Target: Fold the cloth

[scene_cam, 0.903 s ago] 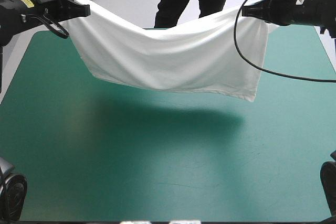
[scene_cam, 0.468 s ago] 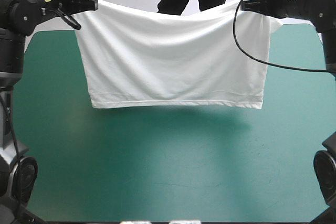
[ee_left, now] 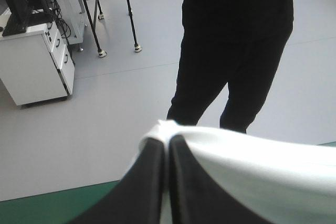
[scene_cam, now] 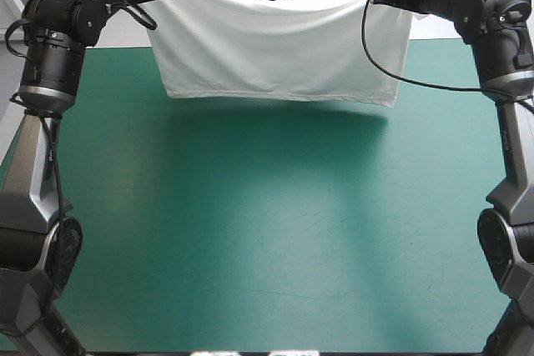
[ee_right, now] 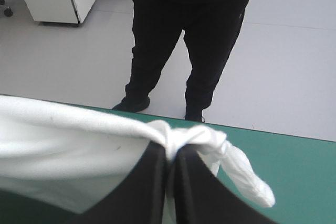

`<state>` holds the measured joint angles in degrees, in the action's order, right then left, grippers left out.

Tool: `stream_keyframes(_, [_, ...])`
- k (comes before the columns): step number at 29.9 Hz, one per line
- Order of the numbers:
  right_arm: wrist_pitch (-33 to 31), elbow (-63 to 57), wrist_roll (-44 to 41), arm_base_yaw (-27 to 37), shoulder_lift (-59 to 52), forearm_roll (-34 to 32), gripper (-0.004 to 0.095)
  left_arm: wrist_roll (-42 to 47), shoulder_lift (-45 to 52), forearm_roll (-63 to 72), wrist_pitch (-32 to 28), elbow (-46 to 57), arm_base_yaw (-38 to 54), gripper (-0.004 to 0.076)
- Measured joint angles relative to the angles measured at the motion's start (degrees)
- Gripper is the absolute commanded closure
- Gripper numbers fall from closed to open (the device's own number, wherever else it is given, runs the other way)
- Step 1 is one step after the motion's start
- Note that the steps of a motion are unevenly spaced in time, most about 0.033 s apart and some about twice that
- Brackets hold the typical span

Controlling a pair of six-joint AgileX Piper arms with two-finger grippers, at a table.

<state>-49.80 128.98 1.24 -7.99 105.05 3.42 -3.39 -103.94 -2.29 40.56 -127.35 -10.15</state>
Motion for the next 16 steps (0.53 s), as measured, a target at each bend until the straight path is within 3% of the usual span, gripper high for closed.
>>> stream_keyframes(4, [-3.6,0.0,-0.5,0.0,3.2,0.1,0.0925,0.0,-2.8,-0.7,4.2,0.0,0.0,0.0733])
stream_keyframes(10, [-19.2,-0.7,-1.5,0.0,9.3,2.8,0.0925,1.9,-7.1,-1.6,17.7,4.6,0.0,0.0733])
stream_keyframes(16, [-21.7,-8.1,-0.2,-0.1,9.8,7.9,0.0925,2.0,-3.3,-1.5,17.9,21.4,0.0,0.0733])
